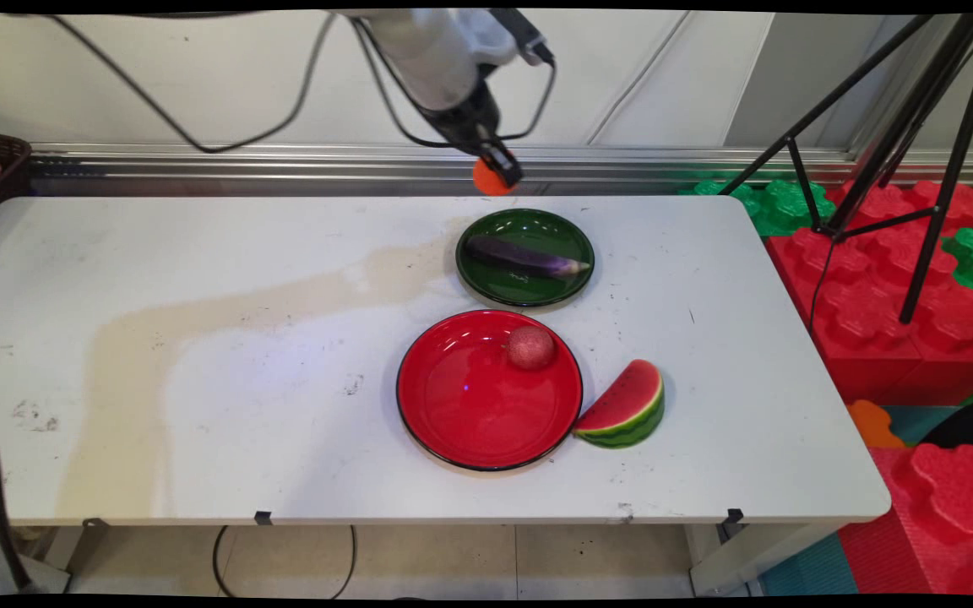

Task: Place the picked object on the table

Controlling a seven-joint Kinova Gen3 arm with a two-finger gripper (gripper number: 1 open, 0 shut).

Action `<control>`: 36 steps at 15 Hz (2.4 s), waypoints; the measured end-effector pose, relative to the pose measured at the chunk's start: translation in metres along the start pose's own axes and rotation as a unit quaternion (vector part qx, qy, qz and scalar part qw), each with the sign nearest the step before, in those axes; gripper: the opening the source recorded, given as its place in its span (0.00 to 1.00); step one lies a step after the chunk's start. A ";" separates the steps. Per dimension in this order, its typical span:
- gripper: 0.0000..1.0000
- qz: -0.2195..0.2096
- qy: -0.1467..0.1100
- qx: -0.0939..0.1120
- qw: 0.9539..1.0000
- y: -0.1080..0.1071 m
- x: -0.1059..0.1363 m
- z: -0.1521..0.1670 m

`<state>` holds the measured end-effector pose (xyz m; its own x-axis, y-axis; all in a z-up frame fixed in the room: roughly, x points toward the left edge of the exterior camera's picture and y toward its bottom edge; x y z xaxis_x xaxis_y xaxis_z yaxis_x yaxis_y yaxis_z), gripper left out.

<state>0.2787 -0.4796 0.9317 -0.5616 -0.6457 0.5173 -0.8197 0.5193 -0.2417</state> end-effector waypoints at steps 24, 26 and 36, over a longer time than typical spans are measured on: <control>0.00 0.008 -0.082 0.004 0.997 -0.028 -0.160 -0.045; 0.00 0.008 -0.088 0.004 0.996 -0.030 -0.163 -0.032; 0.00 0.038 -0.116 -0.010 0.992 -0.043 -0.178 0.016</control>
<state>0.4121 -0.3961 0.8373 -0.6343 -0.7147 0.2948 -0.7731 0.5811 -0.2543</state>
